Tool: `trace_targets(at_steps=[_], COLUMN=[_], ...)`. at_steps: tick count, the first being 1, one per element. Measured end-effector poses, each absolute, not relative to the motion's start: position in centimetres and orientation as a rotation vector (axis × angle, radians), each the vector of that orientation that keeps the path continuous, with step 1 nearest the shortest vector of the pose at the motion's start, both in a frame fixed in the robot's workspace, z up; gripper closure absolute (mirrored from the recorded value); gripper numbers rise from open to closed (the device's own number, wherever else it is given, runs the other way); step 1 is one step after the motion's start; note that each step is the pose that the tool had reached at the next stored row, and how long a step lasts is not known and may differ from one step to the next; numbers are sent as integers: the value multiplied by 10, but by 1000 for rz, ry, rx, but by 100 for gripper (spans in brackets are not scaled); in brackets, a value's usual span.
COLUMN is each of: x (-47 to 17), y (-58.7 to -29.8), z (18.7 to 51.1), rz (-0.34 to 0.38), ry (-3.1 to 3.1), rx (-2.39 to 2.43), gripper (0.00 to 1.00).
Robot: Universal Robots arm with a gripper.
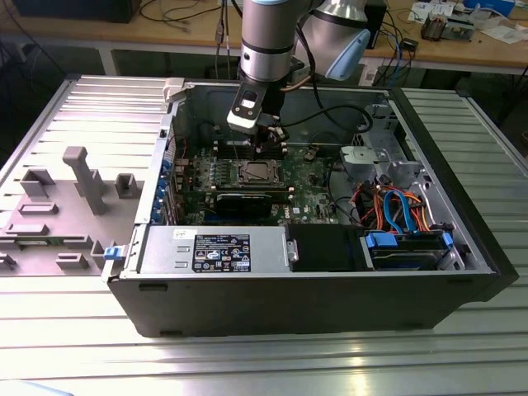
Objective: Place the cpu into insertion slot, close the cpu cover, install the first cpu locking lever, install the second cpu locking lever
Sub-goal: 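Install the first cpu locking lever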
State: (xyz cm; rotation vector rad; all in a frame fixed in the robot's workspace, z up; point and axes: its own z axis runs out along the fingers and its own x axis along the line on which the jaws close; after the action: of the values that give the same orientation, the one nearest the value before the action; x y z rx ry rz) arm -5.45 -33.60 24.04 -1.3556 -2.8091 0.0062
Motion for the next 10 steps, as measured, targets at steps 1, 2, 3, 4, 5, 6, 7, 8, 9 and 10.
trace_targets(at_steps=[1, 2, 3, 4, 5, 6, 7, 8, 9, 10], x=[-54, -54, -54, -54, -54, -54, -54, -54, -54, -55], y=[-336, -336, -336, -336, -336, -336, -336, -336, -336, -336], z=[240, 240, 240, 240, 240, 240, 240, 240, 240, 240], rz=[6, 6, 6, 6, 6, 6, 6, 6, 7, 6], ry=[-2810, -2810, -2811, -2812, -2814, -2815, -2815, -2816, -2818, -2818], rx=[-1354, -1353, -1351, -1349, -1346, -1344, -1342, -1341, -1338, -1336], gripper=[89, 89, 89, 89, 89, 89, 89, 89, 89, 89])
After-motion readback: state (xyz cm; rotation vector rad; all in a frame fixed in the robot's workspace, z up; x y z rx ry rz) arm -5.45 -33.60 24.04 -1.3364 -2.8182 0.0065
